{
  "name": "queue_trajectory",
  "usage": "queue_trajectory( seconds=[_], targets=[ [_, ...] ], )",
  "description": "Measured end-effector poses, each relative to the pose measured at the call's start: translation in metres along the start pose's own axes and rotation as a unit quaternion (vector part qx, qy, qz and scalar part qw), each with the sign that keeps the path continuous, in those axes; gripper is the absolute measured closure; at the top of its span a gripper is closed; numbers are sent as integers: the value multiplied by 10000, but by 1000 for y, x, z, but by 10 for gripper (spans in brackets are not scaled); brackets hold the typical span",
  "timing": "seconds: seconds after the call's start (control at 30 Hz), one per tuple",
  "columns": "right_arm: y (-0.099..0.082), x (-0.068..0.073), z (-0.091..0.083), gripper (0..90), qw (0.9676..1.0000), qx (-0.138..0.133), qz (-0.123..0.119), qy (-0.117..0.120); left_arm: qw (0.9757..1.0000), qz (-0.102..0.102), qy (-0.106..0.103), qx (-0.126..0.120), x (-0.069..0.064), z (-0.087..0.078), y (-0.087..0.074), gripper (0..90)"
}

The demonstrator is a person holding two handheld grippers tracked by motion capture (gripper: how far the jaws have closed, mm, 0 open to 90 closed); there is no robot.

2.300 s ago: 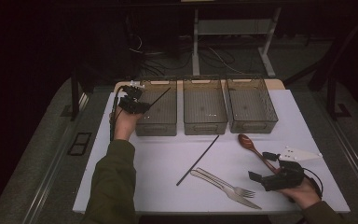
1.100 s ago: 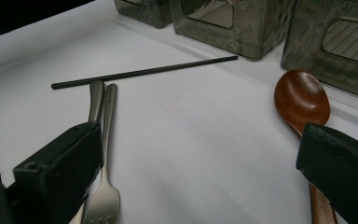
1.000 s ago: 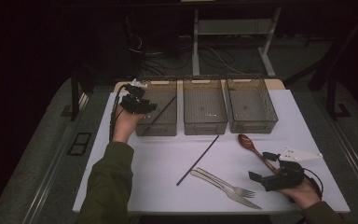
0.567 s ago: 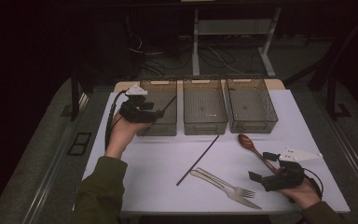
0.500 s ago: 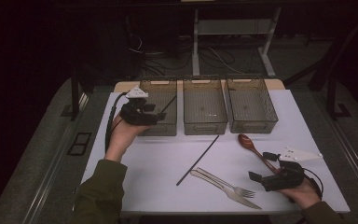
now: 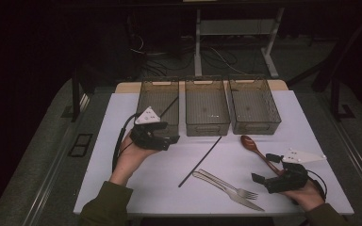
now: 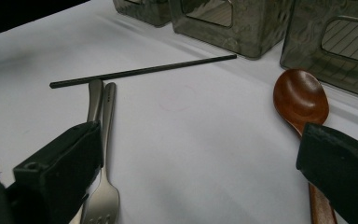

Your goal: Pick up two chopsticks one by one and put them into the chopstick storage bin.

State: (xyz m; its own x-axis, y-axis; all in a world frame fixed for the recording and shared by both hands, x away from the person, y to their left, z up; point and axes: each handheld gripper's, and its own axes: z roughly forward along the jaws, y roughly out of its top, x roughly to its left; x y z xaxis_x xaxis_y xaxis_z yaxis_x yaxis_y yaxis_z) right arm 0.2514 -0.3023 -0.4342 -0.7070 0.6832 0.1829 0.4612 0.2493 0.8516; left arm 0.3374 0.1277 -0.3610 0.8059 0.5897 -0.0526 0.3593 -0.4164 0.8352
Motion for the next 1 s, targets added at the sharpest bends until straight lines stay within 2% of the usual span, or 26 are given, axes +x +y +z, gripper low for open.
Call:
queue_trajectory(
  seconds=[0.1,0.43,0.63,0.8,1.0],
  targets=[
    [0,0,0,10,10000,6,7,-5,9999,8,-116,-62,-10,3,-10,281],
    [0,1,1,10,10000,-14,10,0,9997,-32,-210,-83,-30,9,-41,293],
    [0,1,2,10,10000,14,-19,0,9995,31,-320,41,-44,13,-53,336],
    [0,1,1,10,10000,9,10,-9,9991,17,-365,192,-55,20,-60,437],
    [0,1,1,10,10000,3,-4,-14,9981,-98,-467,401,-63,28,-65,584]
  ],
)
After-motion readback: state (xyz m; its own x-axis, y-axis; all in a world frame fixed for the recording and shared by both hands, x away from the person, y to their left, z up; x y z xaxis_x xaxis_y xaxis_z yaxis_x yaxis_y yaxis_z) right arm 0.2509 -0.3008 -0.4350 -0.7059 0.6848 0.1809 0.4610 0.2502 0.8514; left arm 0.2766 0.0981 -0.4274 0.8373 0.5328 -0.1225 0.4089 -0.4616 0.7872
